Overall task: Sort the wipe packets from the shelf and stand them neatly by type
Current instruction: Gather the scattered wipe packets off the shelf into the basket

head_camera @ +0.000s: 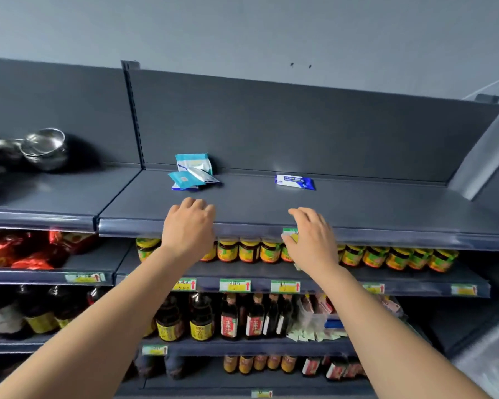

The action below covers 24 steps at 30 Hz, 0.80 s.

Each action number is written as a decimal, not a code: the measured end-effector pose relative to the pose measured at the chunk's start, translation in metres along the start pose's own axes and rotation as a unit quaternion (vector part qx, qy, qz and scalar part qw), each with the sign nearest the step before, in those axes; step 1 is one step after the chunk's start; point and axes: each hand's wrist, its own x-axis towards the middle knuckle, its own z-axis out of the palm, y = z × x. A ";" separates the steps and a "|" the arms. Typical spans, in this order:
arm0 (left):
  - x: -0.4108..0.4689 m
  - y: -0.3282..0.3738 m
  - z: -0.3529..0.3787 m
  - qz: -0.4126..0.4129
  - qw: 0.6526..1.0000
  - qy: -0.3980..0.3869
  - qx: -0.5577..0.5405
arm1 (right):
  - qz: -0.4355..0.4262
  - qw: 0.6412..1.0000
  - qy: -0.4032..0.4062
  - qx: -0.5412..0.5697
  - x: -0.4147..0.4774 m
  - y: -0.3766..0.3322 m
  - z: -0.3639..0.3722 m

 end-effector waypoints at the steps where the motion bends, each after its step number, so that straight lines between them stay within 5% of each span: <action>1: 0.011 -0.006 0.004 -0.006 1.000 -0.004 0.002 | -0.004 1.000 -0.002 -0.001 0.014 0.000 0.005; 18: 0.208 -0.076 0.139 -0.166 0.976 -0.144 0.000 | 0.053 0.989 -0.116 -0.075 0.257 0.067 0.126; 24: 0.240 -0.091 0.176 -0.147 0.978 -0.150 0.015 | 0.092 0.980 -0.139 -0.108 0.293 0.078 0.163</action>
